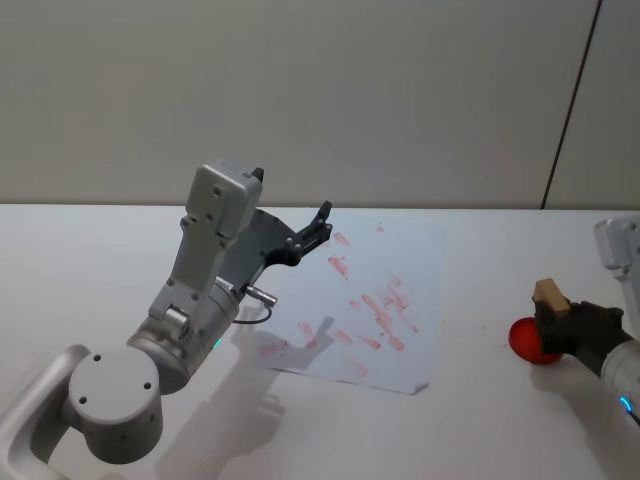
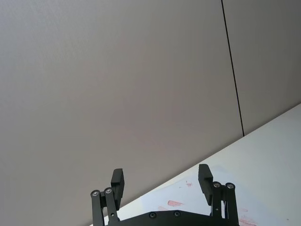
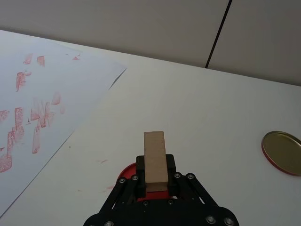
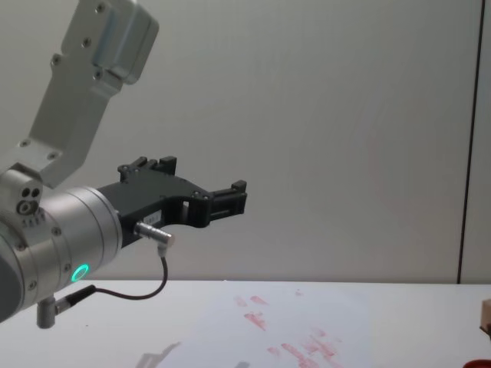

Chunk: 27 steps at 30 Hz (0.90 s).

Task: Use the one hand to pick up the stamp and affix it onto the A4 paper.

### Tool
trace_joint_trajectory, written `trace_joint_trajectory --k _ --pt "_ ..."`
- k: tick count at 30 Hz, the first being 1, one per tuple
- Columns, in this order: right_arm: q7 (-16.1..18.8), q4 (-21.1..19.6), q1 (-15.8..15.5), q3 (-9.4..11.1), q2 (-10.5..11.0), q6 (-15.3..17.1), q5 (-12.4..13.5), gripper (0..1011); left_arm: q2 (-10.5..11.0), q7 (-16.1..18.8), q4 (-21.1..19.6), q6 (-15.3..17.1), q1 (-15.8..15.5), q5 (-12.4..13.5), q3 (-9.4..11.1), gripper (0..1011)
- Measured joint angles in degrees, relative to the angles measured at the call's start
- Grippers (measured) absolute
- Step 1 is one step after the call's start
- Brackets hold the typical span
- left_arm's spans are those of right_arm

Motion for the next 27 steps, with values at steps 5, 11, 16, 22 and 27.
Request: trace_joint_trajectory --k 5,11,16,22,27 --pt "0.0 0.1 0.0 0.1 -0.1 0.4 -0.1 220 0.0 0.0 0.0 0.0 0.0 0.0 0.0 1003" --pt "-0.1 -0.2 -0.5 0.2 -0.1 0.8 0.0 221 0.0 0.0 0.0 0.0 0.0 0.0 0.0 1003" --pt "-0.2 -0.8 -1.0 0.3 -0.2 1.3 0.3 221 0.0 0.0 0.0 0.0 0.0 0.0 0.0 1003" --pt "-0.3 -1.2 -1.3 0.4 -0.2 1.6 0.5 253 0.0 0.0 0.0 0.0 0.0 0.0 0.0 1003" --pt "-0.3 -1.4 -1.5 0.4 -0.3 1.8 0.6 393 0.0 0.0 0.0 0.0 0.0 0.0 0.0 1003"
